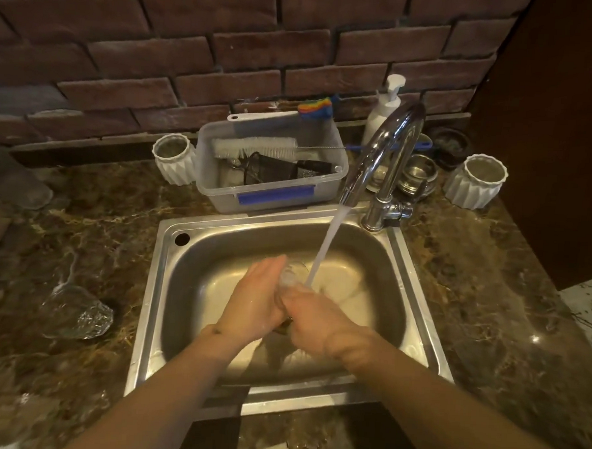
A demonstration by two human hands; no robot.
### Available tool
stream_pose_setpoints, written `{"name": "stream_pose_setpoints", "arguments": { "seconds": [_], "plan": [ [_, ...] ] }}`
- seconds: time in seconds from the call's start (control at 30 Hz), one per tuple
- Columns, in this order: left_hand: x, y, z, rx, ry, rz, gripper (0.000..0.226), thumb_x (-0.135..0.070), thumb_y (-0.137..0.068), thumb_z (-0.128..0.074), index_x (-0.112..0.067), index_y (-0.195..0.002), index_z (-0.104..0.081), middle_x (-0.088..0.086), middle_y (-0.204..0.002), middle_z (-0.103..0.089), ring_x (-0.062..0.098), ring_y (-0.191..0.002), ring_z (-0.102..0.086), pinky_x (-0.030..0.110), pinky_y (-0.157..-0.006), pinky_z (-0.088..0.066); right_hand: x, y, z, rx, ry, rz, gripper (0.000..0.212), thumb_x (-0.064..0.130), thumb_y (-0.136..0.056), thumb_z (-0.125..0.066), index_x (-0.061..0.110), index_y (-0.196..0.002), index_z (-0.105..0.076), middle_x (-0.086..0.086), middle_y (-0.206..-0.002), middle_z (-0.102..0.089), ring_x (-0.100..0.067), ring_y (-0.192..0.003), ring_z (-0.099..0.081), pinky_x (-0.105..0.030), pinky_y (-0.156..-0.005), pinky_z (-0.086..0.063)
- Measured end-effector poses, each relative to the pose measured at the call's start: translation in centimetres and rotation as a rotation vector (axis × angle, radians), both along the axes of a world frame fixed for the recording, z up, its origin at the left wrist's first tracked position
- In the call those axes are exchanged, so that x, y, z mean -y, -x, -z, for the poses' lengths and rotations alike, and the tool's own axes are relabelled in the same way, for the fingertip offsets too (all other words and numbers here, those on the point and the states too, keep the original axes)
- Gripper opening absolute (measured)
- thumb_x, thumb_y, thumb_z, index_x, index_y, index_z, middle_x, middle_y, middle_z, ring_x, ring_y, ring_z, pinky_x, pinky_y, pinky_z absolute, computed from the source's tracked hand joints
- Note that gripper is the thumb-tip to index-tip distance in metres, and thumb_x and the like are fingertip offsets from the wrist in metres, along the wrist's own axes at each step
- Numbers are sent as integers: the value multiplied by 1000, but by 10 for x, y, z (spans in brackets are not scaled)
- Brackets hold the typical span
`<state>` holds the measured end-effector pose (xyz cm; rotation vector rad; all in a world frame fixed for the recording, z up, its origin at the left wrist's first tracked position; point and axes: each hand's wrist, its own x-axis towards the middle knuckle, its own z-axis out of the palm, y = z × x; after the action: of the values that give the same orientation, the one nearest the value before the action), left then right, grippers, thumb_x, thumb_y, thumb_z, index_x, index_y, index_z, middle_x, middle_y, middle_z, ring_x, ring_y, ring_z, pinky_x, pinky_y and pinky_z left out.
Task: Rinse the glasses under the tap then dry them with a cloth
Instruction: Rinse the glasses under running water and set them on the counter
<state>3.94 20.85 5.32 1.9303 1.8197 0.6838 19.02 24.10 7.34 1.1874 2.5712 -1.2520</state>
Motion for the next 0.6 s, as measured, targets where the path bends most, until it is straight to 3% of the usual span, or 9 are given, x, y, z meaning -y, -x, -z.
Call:
{"name": "stream_pose_setpoints", "arguments": {
  "seconds": [0.07, 0.1, 0.13, 0.2, 0.33, 0.4, 0.5, 0.53, 0.6],
  "plan": [
    [-6, 3, -7, 47, 104, 76, 53, -26, -76, -85, -15, -121, -58, -2, -108, -68, 16, -97, -64, 34, -83, -56, -13, -9, 14, 207, -533, -258, 32, 7, -89, -60, 21, -118, -62, -4, -118, -67, -24, -125, -57, -59, -123, -2],
    [-10, 3, -10, 82, 157, 107, 60, -23, -74, -87, -16, -124, -56, -3, -107, -68, 15, -95, -65, 31, -81, -56, -18, -11, 15, 233, -626, -324, 33, 6, -84, -66, 20, -114, -66, -4, -116, -68, -24, -122, -59, -61, -122, -7],
    [-14, 3, -12, 117, 176, 106, 66, -20, -72, -88, -16, -128, -53, -3, -109, -66, 15, -97, -65, 30, -82, -56, -22, -11, 13, 190, -562, -305, 33, 6, -80, -69, 20, -110, -67, -4, -113, -69, -25, -118, -62, -60, -122, -21],
    [-18, 0, -11, 137, 128, 25, 76, -14, -71, -88, -14, -136, -50, 2, -123, -62, 20, -112, -60, 32, -94, -54, -21, -5, -5, -42, -15, -17, 23, 5, -78, -63, 24, -90, -63, -2, -96, -68, -27, -103, -64, -47, -105, -48],
    [-10, -15, -2, -25, 50, -49, 82, -21, -69, -89, -16, -140, -49, 3, -128, -57, 23, -114, -52, 42, -92, -54, -7, 4, -14, -237, 572, 235, 24, 7, -83, -64, 21, -102, -68, -7, -102, -72, -22, -103, -69, -34, -90, -56],
    [-9, -14, -2, 59, 130, 26, 67, -26, -72, -88, -21, -129, -53, -3, -118, -63, 17, -105, -59, 44, -87, -57, -4, -13, -3, -20, 230, -11, 30, 7, -87, -65, 20, -114, -66, -6, -116, -70, -24, -116, -64, -45, -108, -48],
    [-12, -5, -15, 212, 428, 213, 67, -18, -65, -88, -25, -122, -55, -9, -108, -68, 12, -96, -67, 40, -86, -59, -21, -42, 14, 149, -704, -498, 34, 11, -83, -72, 25, -114, -68, 1, -125, -67, -20, -135, -50, -60, -124, -12],
    [-16, -2, -19, 250, 486, 252, 70, -12, -62, -88, -24, -123, -54, -9, -108, -69, 13, -95, -68, 39, -85, -60, -24, -45, 16, 127, -766, -532, 37, 13, -84, -72, 26, -117, -67, 4, -127, -66, -17, -136, -50, -57, -125, -13],
    [-25, 1, -23, 265, 461, 262, 71, -11, -63, -88, -21, -124, -54, -6, -107, -69, 16, -94, -69, 40, -82, -60, -20, -37, 17, 61, -459, -278, 40, 10, -90, -66, 24, -127, -61, 2, -126, -68, -18, -127, -58, -48, -119, -35]
  ]
}}
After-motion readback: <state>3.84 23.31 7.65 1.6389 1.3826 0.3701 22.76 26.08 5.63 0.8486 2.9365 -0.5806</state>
